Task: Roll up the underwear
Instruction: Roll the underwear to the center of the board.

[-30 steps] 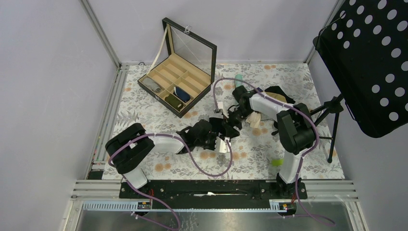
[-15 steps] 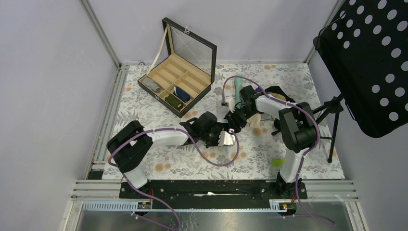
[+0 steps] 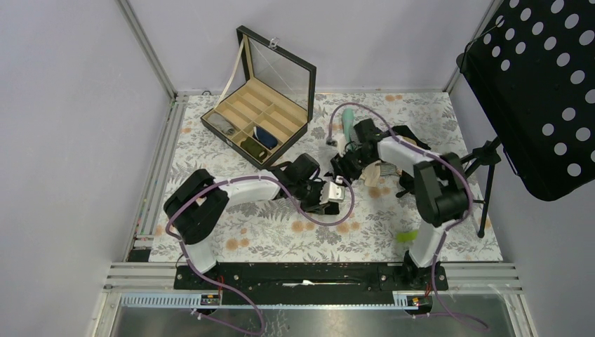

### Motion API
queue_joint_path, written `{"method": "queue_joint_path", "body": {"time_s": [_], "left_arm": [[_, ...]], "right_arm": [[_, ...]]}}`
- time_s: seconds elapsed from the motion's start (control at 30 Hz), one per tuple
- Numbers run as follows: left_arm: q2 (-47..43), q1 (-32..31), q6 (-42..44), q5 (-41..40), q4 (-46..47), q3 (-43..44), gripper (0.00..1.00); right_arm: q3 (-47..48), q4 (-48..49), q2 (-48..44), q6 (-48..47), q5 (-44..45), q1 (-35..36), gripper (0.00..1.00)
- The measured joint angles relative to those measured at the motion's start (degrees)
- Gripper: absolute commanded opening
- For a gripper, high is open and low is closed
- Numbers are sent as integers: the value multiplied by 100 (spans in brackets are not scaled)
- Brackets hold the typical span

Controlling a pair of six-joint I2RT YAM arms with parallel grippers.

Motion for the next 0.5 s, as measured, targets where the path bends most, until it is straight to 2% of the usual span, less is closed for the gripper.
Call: {"method": "queue_joint_path", "body": {"time_s": [0.1, 0.23, 0.33, 0.5], "left_arm": [[72, 96, -166, 214, -223, 170, 0], [214, 256, -407, 601, -511, 420, 0], [433, 415, -590, 988, -798, 686, 0], [962, 752, -949, 1742, -1189, 1147, 0]], "right_arm": [[-55, 155, -664, 186, 7, -267, 63], [-614, 968, -2159, 505, 208, -874, 67], [-1381, 1504, -3182, 409, 374, -1051, 68], [-3075, 1777, -4339, -431, 354, -1014, 66]]}}
